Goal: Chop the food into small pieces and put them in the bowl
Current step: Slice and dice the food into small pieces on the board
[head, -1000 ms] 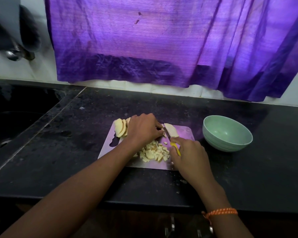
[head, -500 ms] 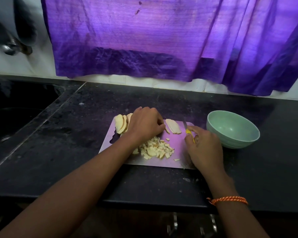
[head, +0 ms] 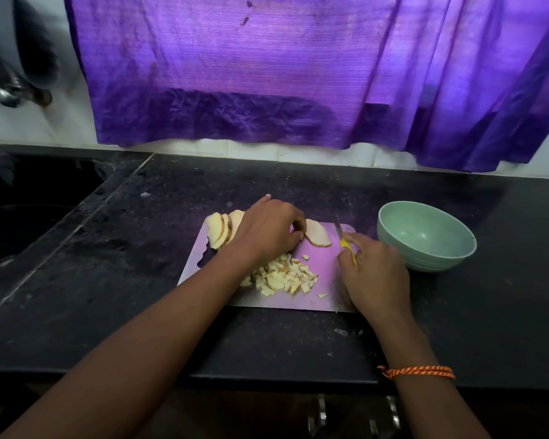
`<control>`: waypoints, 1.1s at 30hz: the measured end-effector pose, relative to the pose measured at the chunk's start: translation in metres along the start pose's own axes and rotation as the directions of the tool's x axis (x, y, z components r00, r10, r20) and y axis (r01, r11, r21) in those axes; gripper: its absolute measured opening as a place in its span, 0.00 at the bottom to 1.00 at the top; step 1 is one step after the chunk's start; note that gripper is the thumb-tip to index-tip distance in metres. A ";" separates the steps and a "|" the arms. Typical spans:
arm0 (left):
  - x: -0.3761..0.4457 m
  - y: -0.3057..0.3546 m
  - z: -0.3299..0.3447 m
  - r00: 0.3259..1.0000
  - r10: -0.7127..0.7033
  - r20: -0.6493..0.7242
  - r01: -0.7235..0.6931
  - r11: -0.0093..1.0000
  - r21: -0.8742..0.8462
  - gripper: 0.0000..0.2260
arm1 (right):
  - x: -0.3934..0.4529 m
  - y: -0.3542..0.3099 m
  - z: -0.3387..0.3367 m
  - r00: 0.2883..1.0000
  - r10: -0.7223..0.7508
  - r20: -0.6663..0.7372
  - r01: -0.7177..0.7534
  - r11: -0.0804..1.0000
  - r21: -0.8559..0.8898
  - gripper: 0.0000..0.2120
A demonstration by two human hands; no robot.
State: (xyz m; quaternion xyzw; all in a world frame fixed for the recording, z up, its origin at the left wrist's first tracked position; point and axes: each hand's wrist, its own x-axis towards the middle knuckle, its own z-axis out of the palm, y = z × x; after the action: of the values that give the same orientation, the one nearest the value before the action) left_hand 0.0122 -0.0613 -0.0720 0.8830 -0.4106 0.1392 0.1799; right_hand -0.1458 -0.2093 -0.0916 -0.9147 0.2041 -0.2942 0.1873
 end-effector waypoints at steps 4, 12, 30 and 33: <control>0.001 0.002 0.000 1.000 0.004 -0.005 -0.004 1.000 0.027 0.07 | -0.001 0.001 0.002 0.999 -0.014 0.043 0.015 1.000 -0.016 0.20; 0.003 0.007 -0.003 0.999 0.037 0.001 -0.037 0.999 0.038 0.05 | -0.001 -0.001 -0.002 0.997 0.007 0.076 -0.015 0.994 0.108 0.15; 0.009 -0.005 0.007 0.937 0.199 0.288 -0.201 0.979 -0.023 0.24 | 0.001 0.000 0.000 0.999 0.032 0.006 -0.032 0.988 0.149 0.18; 0.010 -0.006 0.001 0.949 0.198 0.247 -0.215 0.976 0.044 0.21 | 0.001 0.000 0.001 0.999 0.031 0.021 -0.034 0.990 0.134 0.18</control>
State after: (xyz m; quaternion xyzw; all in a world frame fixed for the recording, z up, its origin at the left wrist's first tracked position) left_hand 0.0231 -0.0654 -0.0702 0.8512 -0.5145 0.0634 0.0819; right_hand -0.1450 -0.2094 -0.0919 -0.8992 0.1969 -0.2957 0.2553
